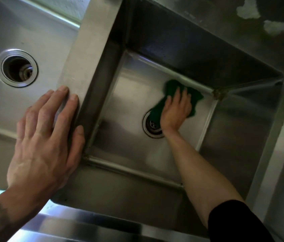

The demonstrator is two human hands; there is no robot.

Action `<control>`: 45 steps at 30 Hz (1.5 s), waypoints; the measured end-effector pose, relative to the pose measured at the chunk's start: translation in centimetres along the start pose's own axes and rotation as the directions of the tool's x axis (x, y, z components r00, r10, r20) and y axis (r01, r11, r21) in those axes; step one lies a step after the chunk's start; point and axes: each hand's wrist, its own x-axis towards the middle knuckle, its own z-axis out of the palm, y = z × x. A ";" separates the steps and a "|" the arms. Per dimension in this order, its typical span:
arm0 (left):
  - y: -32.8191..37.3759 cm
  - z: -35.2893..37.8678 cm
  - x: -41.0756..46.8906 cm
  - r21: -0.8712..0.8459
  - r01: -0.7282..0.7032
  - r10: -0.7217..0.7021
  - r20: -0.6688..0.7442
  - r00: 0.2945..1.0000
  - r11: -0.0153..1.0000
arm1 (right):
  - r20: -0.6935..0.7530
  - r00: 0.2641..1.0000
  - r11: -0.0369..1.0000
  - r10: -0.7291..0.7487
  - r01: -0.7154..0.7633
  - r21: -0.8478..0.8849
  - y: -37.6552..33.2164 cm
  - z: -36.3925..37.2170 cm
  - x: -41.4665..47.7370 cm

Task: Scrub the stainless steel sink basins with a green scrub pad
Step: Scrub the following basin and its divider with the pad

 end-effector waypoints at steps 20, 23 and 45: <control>0.0 0.1 0.0 0.001 0.000 0.000 -0.022 1.000 1.000 | 0.043 0.982 0.967 -0.182 0.171 0.191 1.4 0.4 -9.1; -0.2 0.1 -0.1 -0.007 -0.001 0.001 -0.024 1.000 1.000 | 0.157 0.906 0.913 -0.394 0.366 0.178 2.7 0.5 -10.3; -0.3 0.2 -0.1 0.001 -0.018 0.018 -0.023 1.000 1.000 | 0.305 0.950 0.980 0.068 -0.121 0.159 -1.1 -0.4 -10.9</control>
